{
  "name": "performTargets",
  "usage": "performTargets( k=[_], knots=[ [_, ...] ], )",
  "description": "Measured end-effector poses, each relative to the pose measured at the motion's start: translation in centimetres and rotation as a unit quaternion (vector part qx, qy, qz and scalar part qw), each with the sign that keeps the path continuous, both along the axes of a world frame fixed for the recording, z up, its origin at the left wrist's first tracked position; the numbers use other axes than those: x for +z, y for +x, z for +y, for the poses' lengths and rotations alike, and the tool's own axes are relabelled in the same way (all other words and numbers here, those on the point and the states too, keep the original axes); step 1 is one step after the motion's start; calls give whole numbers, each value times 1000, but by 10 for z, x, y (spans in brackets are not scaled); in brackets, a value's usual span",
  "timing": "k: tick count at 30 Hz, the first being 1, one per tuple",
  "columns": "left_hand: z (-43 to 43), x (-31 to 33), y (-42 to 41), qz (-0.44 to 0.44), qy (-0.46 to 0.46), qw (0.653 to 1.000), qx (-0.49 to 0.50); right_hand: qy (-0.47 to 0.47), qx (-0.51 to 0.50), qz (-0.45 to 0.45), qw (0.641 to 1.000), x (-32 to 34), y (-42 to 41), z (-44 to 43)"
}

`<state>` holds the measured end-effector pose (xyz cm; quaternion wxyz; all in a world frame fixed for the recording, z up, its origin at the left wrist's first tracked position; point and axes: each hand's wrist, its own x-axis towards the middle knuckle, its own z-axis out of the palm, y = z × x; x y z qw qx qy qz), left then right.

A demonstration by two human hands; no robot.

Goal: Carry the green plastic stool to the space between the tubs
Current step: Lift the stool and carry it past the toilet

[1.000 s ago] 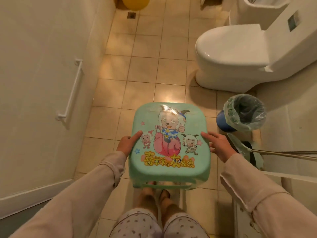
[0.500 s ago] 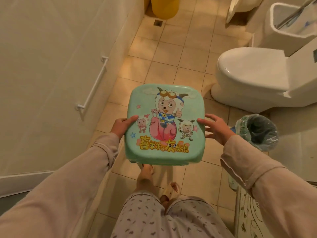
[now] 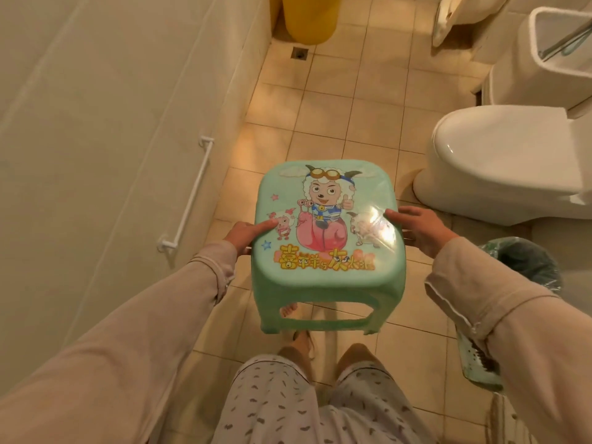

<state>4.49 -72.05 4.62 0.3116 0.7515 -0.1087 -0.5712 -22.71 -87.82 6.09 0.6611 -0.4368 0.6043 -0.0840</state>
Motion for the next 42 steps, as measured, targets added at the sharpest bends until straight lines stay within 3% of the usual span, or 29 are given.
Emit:
performTargets(
  k=[16, 32, 42],
  knots=[
    [-162, 3, 67, -22, -9, 998, -58, 22, -27, -21, 999, -10, 44, -133],
    [-369, 13, 103, -12, -4, 1000, -16, 22, -51, -8, 998, -7, 82, -332],
    [-493, 9, 151, -5, -15, 997, -81, -3, -88, 4, 996, -10, 122, -432]
  ],
)
